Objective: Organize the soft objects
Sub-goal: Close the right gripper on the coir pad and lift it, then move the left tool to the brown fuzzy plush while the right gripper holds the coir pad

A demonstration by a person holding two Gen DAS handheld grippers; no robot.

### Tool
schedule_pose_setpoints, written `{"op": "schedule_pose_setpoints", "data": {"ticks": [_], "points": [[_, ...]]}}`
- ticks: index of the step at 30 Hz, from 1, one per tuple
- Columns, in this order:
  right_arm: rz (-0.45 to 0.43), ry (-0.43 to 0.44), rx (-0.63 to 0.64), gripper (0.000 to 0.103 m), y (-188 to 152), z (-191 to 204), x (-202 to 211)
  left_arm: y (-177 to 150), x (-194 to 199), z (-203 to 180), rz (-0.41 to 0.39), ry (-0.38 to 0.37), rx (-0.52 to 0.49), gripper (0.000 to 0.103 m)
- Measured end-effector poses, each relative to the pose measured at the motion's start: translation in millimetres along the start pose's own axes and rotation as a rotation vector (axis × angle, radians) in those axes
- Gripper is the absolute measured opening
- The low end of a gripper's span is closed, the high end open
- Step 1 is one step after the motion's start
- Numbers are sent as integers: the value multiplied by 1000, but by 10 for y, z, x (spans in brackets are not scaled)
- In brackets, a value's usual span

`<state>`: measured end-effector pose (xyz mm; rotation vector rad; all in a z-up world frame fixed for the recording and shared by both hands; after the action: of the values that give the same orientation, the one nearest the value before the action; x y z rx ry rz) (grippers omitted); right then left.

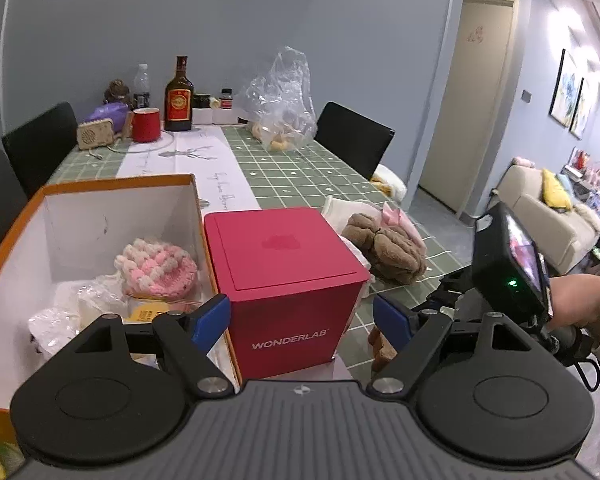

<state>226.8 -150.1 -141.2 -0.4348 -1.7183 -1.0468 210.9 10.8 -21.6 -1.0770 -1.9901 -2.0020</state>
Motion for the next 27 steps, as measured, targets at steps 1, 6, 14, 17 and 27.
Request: {"op": "schedule_pose_setpoints", "data": {"ticks": [1,6,14,17,27], "points": [[-8,-1,-8,74,-37,-37,11,6,12,-18,0,5,-7,95],[-119,-23,-57,74,-66,-15,117,70,88,-124,-2,24,-38,95],[-297,-117,-318,74,-427,-375,461,297,56,-400,-29,51,-88,95],[-254,-153,-267,74,-599,-384,487,418,-70,-595,-29,52,-120,95],[-247,-149,-354,74,-893,-727,388,842,-644,-1022,-154,36,-60,95]]}}
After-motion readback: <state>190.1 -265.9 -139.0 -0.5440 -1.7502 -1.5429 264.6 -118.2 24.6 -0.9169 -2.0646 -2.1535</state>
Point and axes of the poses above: each gripper's, at about its wrist camera, not at the fingertips, and x roughly against the way its jaws point, z to its left, y to its top, the point moved 10 cm from there along -x, roughly the way its jaws point, and after that the axes turned 1 degree about y, right-handed, at the moved point
